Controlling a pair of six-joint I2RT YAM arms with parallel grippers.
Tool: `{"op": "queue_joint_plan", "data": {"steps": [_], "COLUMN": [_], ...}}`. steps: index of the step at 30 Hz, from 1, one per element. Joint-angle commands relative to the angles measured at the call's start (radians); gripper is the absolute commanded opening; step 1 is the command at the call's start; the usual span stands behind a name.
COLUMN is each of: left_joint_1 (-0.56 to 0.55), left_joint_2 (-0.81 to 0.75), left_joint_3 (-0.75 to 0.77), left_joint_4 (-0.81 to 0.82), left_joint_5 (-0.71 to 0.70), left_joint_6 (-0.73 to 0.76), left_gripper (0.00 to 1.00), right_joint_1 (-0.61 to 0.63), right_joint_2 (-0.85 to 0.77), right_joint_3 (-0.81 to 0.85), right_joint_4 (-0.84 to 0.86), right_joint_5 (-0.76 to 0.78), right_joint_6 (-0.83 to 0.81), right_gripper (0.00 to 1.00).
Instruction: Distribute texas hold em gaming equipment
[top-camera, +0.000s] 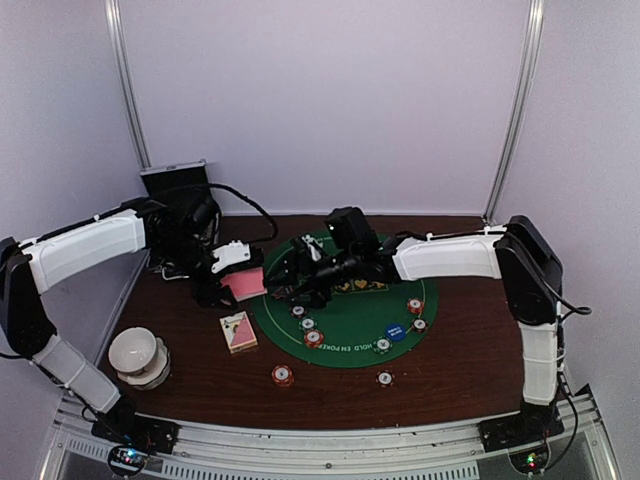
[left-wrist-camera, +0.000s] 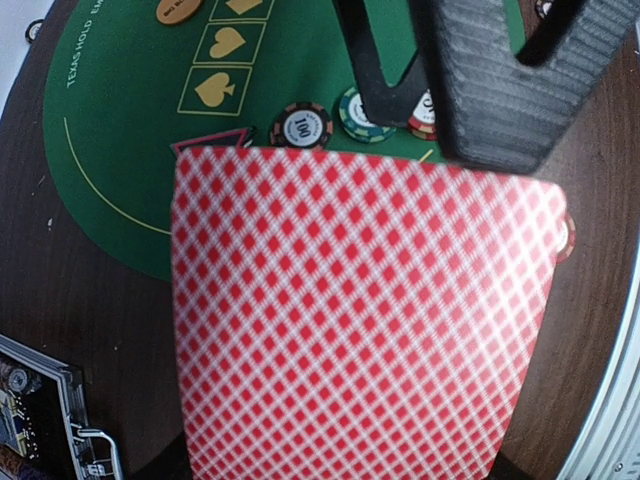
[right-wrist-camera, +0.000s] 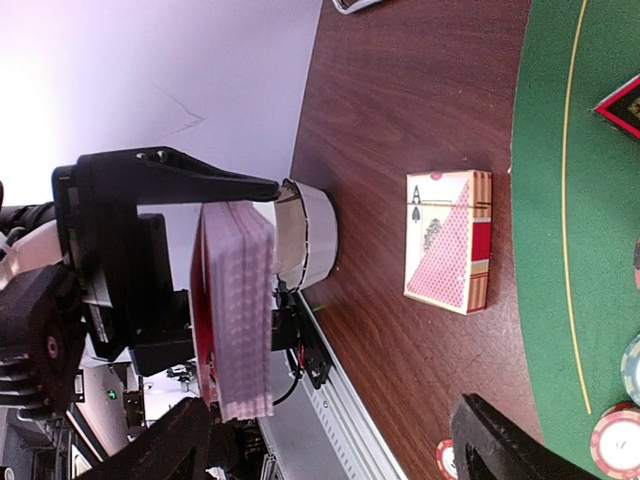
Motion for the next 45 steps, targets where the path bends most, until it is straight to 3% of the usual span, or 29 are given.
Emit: {"op": "queue_joint_plan", "data": {"steps": [1, 13, 29, 37, 45], "left_joint_1": [-0.018, -0.019, -0.019, -0.019, -0.019], "left_joint_2": [0.012, 0.001, 0.001, 0.014, 0.018], "left_joint_3": [0.034, 0.020, 0.022, 0.044, 0.064], "left_joint_4": [0.015, 0.011, 0.010, 0.009, 0.010], "left_joint_5": [0.020, 0.002, 0.008, 0.018, 0.023], "left_joint_6": [0.001, 0.016, 0.008, -0.017, -0.020], "left_gripper": [0.00, 0.00, 0.00, 0.00, 0.00], "right_joint_1": [0.010, -0.032, -0.030, 0.000, 0.002], "right_joint_2": [0.011, -0.079, -0.136, -0.051, 0.010], "right_joint_3": [0.025, -0.065, -0.076, -0.004, 0.023], "right_joint_4": [0.084, -0.071, 0.088, 0.192, 0.233], "right_joint_5": [-0.041, 0.015, 0.031, -0.028, -0.066], "right_joint_6": [0.039, -0.063, 0.036, 0.105, 0.153], "right_gripper": [0.86, 0.85, 0.86, 0.86, 0.79]}}
